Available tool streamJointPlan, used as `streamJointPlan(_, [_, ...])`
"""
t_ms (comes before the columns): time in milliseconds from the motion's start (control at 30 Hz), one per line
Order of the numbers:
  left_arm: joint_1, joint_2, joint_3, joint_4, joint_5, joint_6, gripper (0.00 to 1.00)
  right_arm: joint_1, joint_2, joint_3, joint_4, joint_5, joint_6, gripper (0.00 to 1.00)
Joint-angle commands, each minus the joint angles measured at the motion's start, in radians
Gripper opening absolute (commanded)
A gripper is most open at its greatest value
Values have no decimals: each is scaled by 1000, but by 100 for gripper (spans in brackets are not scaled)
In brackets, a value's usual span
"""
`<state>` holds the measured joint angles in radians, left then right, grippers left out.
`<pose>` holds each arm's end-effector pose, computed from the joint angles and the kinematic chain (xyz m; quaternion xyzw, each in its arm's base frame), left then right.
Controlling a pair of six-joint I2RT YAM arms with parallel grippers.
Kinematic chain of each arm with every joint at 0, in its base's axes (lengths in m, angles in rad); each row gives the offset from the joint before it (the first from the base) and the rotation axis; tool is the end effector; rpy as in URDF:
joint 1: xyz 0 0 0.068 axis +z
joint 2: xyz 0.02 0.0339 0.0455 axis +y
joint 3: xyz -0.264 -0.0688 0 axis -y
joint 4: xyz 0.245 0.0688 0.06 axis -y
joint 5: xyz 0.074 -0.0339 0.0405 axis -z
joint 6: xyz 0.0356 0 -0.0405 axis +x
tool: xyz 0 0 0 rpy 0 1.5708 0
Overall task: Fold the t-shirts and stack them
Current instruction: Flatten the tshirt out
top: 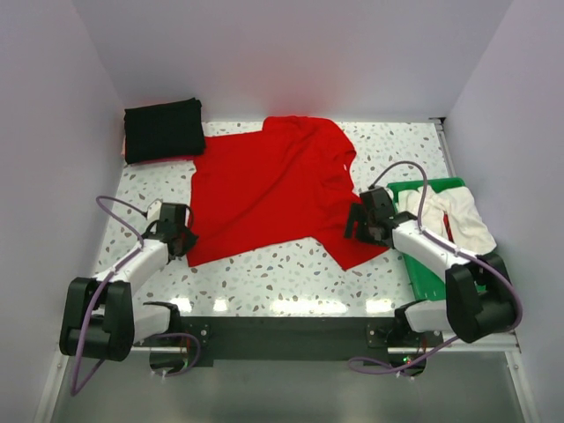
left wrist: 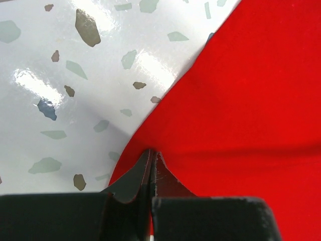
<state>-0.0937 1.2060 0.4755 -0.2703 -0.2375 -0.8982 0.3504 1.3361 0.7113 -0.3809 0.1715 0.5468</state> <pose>0.2068 -0.0110 0.1499 -0.4037 0.8638 -0.0329 0.2996 0.2377 0.0804 0.1835 0.1176 0.9499 0.0464 0.2860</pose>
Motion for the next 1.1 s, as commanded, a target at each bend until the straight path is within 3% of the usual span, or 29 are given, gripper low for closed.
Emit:
streamJointPlan(0, [12, 0, 17, 19, -2, 12, 0, 27, 9, -29, 59, 17, 37, 79])
streamJointPlan(200, [26, 0, 31, 22, 27, 4, 0, 142, 70, -27, 41, 77, 90, 76])
streamJointPlan(300, [31, -6, 51, 5, 17, 8, 0, 171, 90, -33, 45, 50, 111, 69])
streamJointPlan(400, [40, -6, 70, -9, 12, 18, 0, 202, 106, -50, 42, 17, 130, 56])
streamJointPlan(500, [49, 4, 97, -29, 12, 28, 0, 248, 100, -65, 30, -30, 163, 31])
streamJointPlan(700, [58, 18, 138, -53, 9, 47, 0, 446, 22, -81, -18, -93, 286, 19])
streamJointPlan(833, [58, 17, 156, -72, 9, 59, 0, 544, -98, -121, -90, -83, 346, 15])
streamJointPlan(1000, [60, -2, 173, -102, 9, 76, 0, 553, -281, -136, -225, -53, 363, 16])
streamJointPlan(1067, [60, -25, 169, -121, 13, 74, 12, 552, -327, -101, -262, -17, 345, 21])
